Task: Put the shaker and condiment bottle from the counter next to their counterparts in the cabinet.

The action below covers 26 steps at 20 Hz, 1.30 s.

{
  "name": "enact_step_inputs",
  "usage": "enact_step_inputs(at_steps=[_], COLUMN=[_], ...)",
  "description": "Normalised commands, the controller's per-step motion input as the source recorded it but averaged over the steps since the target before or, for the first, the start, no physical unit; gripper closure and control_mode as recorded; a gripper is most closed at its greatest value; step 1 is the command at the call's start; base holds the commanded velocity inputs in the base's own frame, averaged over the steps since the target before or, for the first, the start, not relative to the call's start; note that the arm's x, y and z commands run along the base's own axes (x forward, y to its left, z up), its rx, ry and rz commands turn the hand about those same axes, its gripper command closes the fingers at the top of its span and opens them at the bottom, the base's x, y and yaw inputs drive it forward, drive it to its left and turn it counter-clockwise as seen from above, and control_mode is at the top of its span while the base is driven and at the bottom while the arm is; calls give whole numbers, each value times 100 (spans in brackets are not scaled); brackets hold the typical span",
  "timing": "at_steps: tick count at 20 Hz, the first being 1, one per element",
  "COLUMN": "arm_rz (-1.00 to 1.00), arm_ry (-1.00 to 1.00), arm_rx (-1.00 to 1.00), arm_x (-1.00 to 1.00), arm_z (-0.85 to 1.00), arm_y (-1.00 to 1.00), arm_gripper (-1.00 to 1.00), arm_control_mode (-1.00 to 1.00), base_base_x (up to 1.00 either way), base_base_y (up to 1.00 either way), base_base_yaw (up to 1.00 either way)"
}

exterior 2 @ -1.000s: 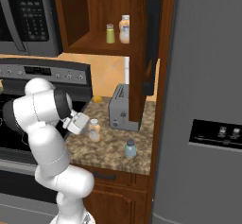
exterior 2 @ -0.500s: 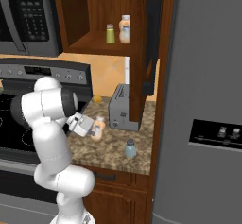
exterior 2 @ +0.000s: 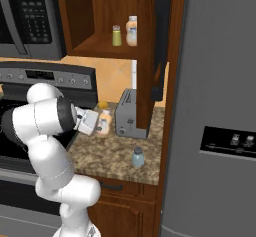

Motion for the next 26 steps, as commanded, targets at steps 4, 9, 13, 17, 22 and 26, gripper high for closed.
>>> enact_step_inputs(at_steps=[4, 9, 13, 17, 22, 26], arm_rz=[63, 51, 40, 28, 21, 19], arm_ry=[-15, -1, -5, -3, -3, 0], arm_rx=[5, 10, 16, 26, 28, 22], arm_x=[-49, -57, -48, -47, -33, -20], arm_z=[60, 84, 100, 100, 100, 100], arm_y=[-42, -30, -8, -14, -14, 0], arm_gripper=[100, 100, 100, 100, 100, 100], arm_control_mode=[-100, -100, -100, -100, -100, -100], base_base_x=[0, 0, 0, 0, 0, 0], base_base_y=[0, 0, 0, 0, 0, 0], base_base_yaw=[0, 0, 0, 0, 0, 0])
